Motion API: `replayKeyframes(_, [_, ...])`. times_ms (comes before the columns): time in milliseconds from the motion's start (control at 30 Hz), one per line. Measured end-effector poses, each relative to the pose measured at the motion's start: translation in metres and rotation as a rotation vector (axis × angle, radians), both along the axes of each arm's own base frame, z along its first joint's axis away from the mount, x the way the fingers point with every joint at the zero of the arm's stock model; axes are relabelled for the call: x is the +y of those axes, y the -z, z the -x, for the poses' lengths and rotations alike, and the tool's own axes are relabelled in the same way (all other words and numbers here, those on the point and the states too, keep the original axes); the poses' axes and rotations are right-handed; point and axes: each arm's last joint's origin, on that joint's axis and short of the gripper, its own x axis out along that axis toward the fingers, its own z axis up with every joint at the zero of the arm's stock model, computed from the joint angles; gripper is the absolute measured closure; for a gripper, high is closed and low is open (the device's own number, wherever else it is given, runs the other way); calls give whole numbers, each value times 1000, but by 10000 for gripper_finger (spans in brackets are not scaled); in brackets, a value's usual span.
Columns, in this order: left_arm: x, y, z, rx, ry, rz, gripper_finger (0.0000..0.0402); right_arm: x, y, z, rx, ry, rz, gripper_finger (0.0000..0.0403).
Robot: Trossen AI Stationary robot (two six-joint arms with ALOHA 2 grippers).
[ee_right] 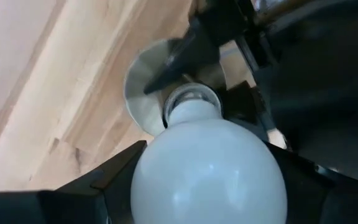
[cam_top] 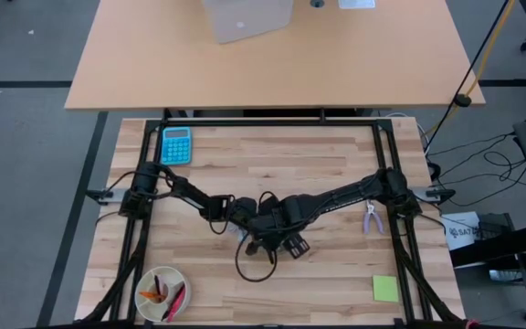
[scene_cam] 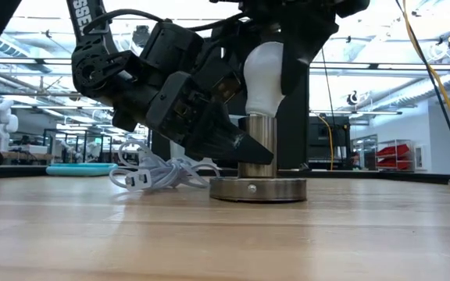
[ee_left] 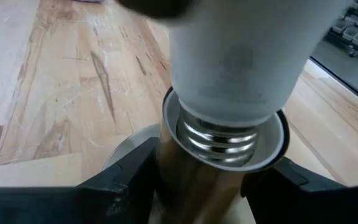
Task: Screw lightbulb
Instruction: Remove the light bulb from the lamp
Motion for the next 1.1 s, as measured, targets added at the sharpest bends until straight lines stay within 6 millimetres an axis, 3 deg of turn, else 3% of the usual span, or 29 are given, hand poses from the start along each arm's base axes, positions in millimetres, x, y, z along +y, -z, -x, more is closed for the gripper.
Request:
replayKeyframes(267, [-2, 0, 0, -3, 29, 5, 196, 7, -24, 1, -38, 17, 23, 137])
replayKeyframes(500, [-3, -1, -1, -4, 18, -1, 196, 5, -41, 7, -31, 189, 16, 136])
replayKeyframes(800, [-2, 0, 0, -9, 17, -8, 196, 3, -35, 22, 27, 466, 78, 137])
replayKeyframes(1100, [-3, 0, 0, -12, 18, -20, 195, 27, -16, 34, -58, 603, 160, 137])
